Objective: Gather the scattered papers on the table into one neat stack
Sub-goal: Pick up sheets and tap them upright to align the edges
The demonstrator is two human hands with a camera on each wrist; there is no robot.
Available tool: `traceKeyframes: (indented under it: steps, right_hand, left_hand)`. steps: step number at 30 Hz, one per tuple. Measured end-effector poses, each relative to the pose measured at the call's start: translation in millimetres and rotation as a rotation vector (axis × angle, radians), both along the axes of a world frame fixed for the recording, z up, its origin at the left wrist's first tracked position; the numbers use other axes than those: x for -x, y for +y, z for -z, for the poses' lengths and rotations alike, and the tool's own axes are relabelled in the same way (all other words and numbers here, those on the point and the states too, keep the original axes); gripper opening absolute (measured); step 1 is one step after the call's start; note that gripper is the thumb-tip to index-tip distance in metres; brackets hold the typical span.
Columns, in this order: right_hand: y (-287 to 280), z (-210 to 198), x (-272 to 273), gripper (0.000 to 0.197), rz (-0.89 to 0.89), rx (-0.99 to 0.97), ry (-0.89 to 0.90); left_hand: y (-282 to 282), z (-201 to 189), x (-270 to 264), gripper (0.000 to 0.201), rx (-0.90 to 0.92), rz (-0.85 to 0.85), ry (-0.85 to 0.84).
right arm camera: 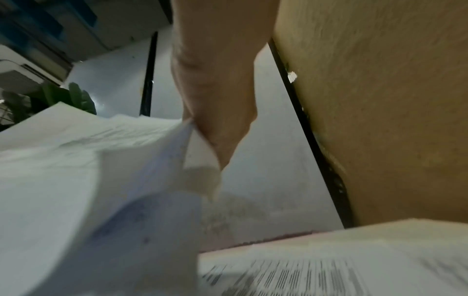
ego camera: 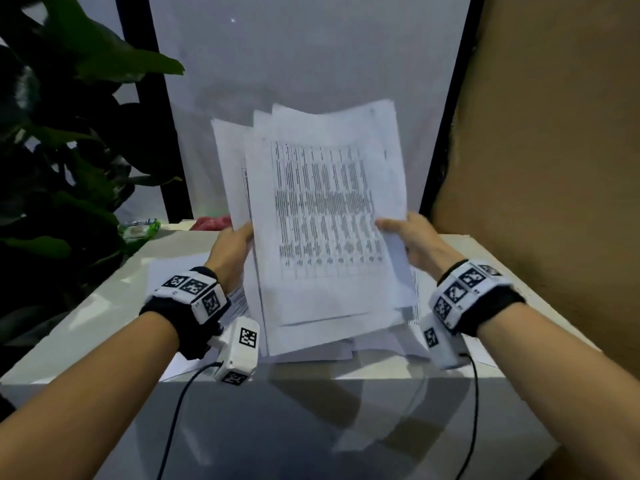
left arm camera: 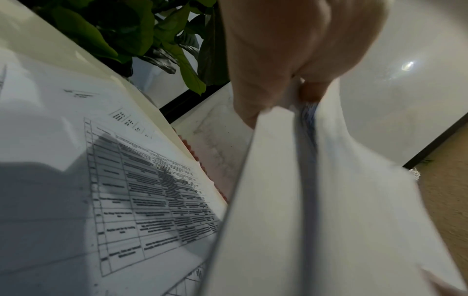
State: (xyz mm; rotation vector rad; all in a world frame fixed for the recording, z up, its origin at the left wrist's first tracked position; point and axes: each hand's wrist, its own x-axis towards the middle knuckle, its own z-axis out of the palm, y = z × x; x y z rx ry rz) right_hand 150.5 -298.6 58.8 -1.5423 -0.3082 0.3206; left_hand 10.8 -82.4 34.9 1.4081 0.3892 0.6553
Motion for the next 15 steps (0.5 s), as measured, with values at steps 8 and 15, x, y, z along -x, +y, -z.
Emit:
traceKeyframes:
  steps: [8,15]
  right_hand:
    - [26.8,15.8,3.6,0.018,-0.020,0.015,-0.151]
    - [34.8,-10.2,17.2,0.023,0.034,-0.042,-0.288]
  left_hand:
    - [1.7,-10.1,5.4,0.036,-0.158,-0.110,0.012]
    - [-2.3,-25.3,3.7,0.019,-0.238,-0.077,-0.142]
